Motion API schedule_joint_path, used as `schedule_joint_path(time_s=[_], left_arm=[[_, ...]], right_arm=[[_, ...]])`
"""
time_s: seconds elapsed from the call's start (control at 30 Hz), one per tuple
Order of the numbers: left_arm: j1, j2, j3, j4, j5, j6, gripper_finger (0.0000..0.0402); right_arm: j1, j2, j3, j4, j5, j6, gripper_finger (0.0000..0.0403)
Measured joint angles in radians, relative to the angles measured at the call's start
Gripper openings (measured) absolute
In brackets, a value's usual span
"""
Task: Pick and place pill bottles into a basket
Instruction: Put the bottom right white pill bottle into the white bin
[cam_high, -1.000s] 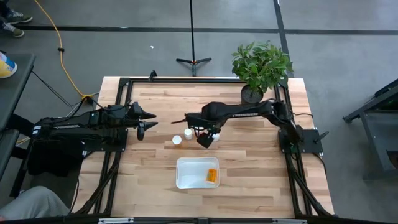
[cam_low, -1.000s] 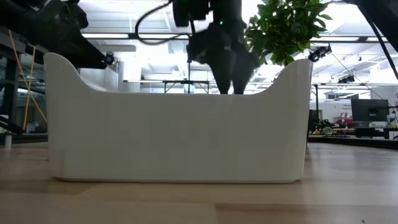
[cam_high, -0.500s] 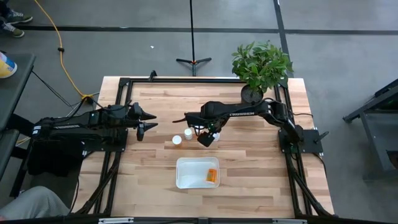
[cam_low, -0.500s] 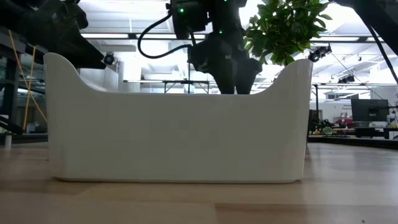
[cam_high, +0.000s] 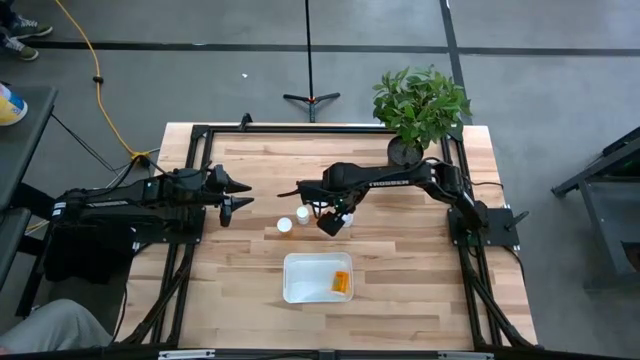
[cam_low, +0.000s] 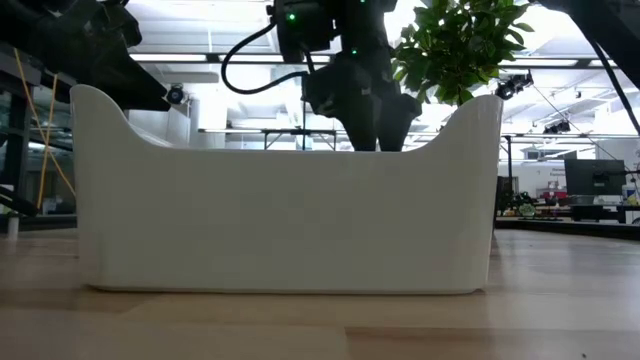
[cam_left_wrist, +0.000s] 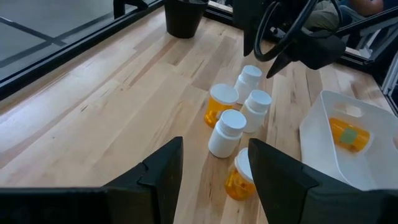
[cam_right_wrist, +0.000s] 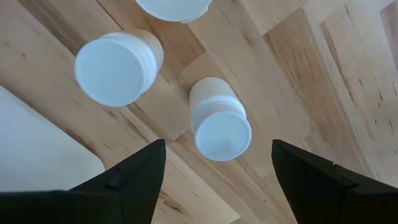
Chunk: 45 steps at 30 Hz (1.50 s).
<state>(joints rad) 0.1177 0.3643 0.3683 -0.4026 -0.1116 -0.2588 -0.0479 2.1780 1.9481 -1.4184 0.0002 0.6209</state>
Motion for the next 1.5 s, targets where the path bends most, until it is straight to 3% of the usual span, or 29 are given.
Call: schedule_joint_path(time_s=[0.8, 1.23, 1.5], left_arm=[[0.0, 0.0, 0.0, -0.013, 0.006, 0.0, 0.0216], [0.0, 0.0, 0.0, -0.013, 0.008, 0.0, 0.0216], [0.0, 0.0, 0.0, -0.013, 0.008, 0.0, 0.0216]], right_arm=[[-0.01, 0.045, 0.0, 0.006, -0.016, -0.044, 0.0283], [0.007, 0.05, -0.192, 0.105, -0.124, -0.044, 0.0283], [0.007, 0.05, -0.193, 0.165, -0.061, -0.071, 0.0283]])
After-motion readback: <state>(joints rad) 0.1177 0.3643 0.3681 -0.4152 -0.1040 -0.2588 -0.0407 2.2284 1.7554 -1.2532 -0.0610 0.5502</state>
